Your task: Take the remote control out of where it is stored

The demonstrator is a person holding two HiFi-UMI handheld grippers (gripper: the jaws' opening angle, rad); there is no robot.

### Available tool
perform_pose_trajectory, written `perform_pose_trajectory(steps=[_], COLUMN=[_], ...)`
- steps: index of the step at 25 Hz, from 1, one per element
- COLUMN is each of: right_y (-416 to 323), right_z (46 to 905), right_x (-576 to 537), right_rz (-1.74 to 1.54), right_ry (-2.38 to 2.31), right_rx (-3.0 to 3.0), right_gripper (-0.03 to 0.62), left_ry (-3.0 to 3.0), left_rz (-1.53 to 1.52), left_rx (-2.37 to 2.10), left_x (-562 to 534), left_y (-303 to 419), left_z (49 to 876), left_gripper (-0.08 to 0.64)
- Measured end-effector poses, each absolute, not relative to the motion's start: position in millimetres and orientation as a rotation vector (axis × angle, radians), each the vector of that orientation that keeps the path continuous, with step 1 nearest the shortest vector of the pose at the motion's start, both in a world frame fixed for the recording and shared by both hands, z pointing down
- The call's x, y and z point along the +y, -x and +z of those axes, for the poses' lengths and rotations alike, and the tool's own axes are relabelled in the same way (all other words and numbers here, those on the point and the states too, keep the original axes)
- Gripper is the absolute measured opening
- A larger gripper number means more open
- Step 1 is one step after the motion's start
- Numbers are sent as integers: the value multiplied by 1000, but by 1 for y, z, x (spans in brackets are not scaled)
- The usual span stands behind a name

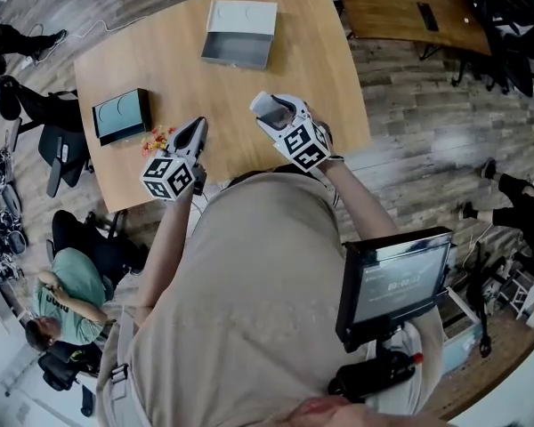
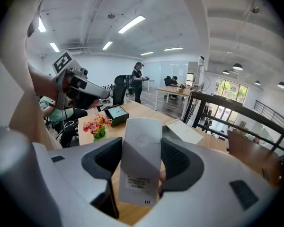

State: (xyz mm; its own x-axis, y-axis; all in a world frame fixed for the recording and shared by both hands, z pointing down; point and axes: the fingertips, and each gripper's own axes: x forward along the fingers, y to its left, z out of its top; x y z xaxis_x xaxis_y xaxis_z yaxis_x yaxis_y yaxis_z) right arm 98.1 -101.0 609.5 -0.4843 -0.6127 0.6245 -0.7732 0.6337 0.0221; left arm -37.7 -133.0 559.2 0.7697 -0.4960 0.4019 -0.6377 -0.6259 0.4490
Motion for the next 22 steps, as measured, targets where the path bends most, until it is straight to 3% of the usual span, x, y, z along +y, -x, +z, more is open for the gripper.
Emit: perform_pose_trajectory(steps=[22], right_y=[-94], right_z=[706], right_x=[-88], right_rz=[518], right_ry=[-784], right_rx=[-2220], right_gripper=[264], left_ry=[-2214], left_rz=[400], left_rx=[-1020], left_x=[-121], left_y=[32], left_z=[620], left_gripper=[5])
